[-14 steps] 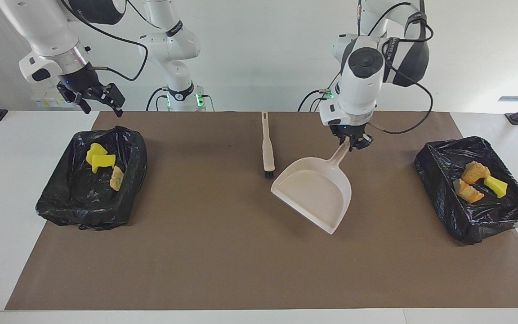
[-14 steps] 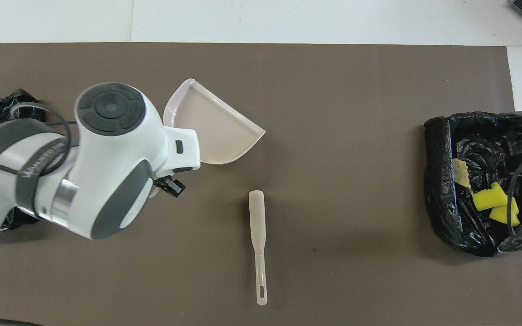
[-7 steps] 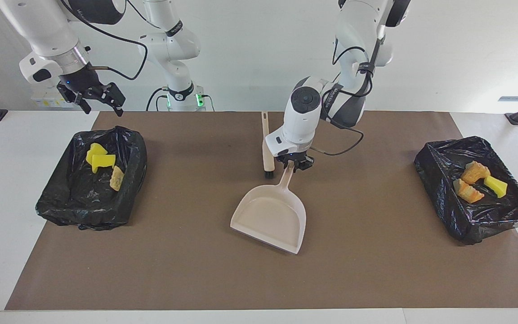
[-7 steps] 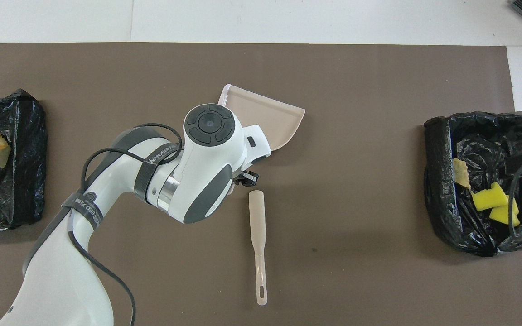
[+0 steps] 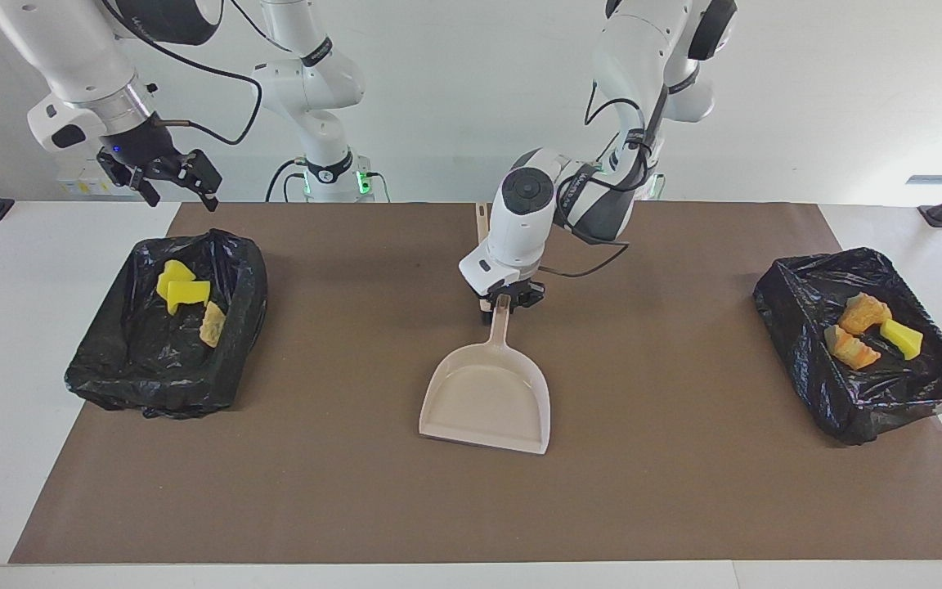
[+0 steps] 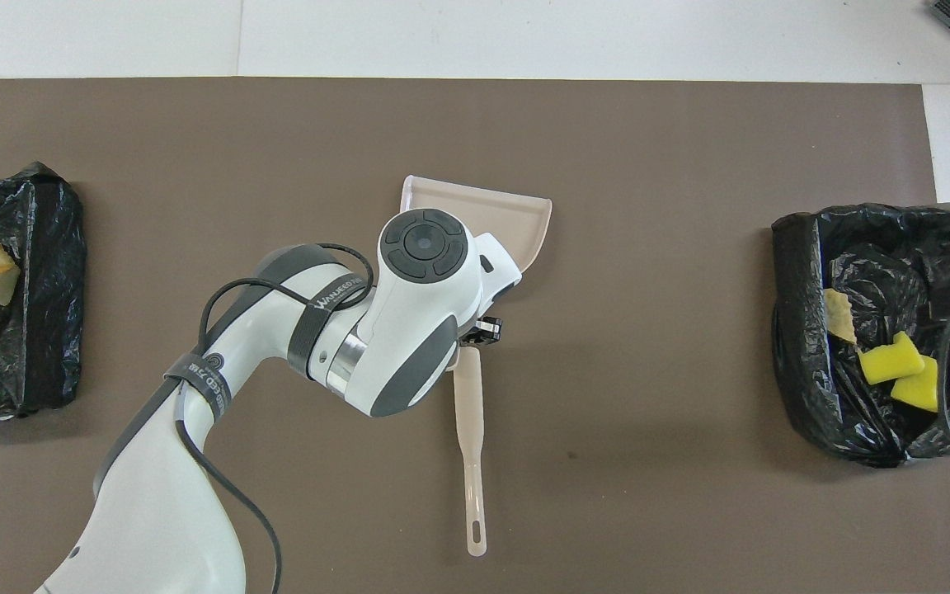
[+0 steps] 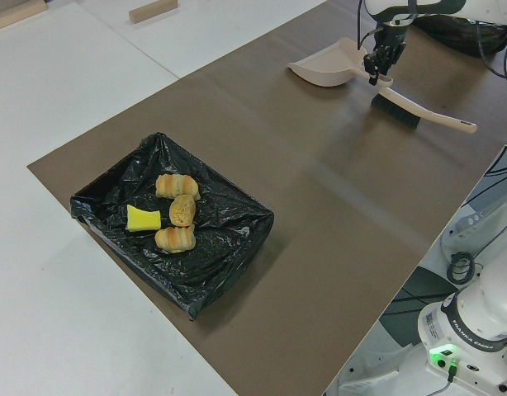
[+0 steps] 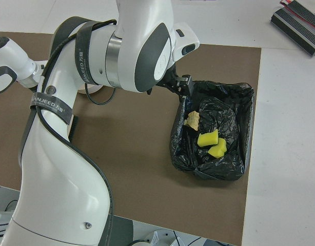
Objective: Sweep and dump trash in bin
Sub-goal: 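Bring the empty dustpan back beside the brush with the left gripper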
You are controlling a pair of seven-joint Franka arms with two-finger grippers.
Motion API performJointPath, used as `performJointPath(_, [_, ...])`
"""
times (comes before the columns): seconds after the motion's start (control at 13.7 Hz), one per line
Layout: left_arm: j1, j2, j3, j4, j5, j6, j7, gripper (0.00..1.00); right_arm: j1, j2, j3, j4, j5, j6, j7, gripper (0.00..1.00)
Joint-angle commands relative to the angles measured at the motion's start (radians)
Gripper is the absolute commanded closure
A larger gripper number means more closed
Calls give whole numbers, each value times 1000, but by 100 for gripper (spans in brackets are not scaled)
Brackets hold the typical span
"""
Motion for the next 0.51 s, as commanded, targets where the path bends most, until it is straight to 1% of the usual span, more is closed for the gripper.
performJointPath(0.0, [26, -38, 26, 8, -18, -40, -2, 0, -23, 2, 23, 10, -7, -20, -34, 0])
performJointPath(0.15, [97, -70, 26, 14, -19, -78, -2, 0, -23, 2, 23, 10, -5, -20, -34, 0])
performJointPath(0.22, [131, -75, 26, 17, -18, -86, -4, 0, -21, 1, 21, 10, -5, -20, -34, 0])
performJointPath(0.44, [226, -105, 26, 17, -18, -84, -4, 0, -12, 1, 21, 10, -4, -21, -32, 0])
